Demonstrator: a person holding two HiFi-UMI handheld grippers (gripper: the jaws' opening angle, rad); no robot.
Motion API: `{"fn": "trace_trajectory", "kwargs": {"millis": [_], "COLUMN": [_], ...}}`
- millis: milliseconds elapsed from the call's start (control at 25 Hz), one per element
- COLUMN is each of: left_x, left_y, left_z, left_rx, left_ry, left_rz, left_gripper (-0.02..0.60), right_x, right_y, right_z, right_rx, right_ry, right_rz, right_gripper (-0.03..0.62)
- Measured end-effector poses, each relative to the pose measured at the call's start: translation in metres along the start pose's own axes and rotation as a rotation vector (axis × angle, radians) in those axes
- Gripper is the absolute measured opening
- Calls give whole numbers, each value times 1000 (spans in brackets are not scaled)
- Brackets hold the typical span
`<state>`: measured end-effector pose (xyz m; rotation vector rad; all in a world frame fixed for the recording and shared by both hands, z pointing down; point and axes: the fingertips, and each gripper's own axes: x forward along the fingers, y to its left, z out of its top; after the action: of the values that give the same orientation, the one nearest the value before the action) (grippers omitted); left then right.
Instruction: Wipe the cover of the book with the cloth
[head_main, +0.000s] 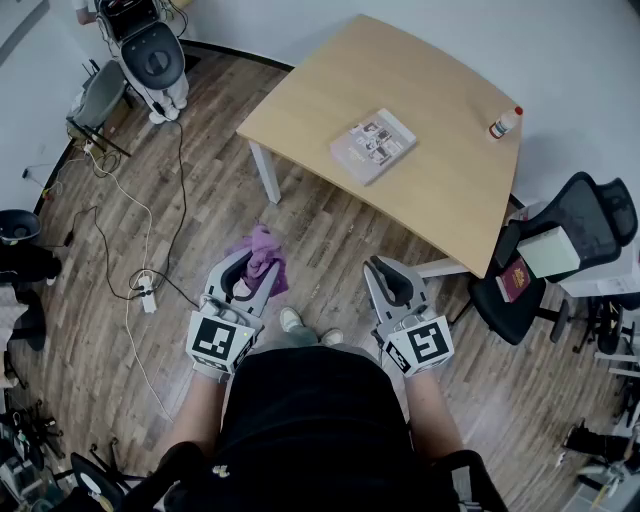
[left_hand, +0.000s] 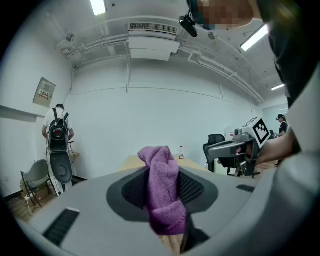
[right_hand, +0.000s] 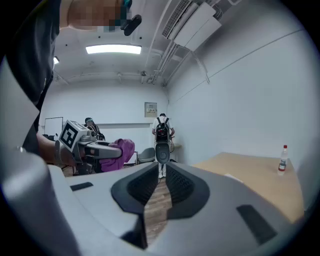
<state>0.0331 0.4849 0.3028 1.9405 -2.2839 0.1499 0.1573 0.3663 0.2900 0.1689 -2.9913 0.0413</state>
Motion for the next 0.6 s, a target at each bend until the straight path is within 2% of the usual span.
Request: {"fn": "trace_trajectory", "kwargs": {"millis": [200, 360, 600], "left_x": [-9, -6, 0], "left_y": [27, 43, 66], "left_z": [-7, -5, -19], "left_rx": [-1, -9, -29], "left_ry": [9, -14, 0], "left_rz": [12, 28, 2], "left_gripper": [152, 152, 152], "right_x": [28, 47, 68], "right_y": [12, 16, 19], "right_z": [-2, -1, -4], "right_rx": [-7, -33, -51], "right_ry": [18, 29, 53], "right_rz": [11, 28, 10], "right_gripper": [57, 57, 57]}}
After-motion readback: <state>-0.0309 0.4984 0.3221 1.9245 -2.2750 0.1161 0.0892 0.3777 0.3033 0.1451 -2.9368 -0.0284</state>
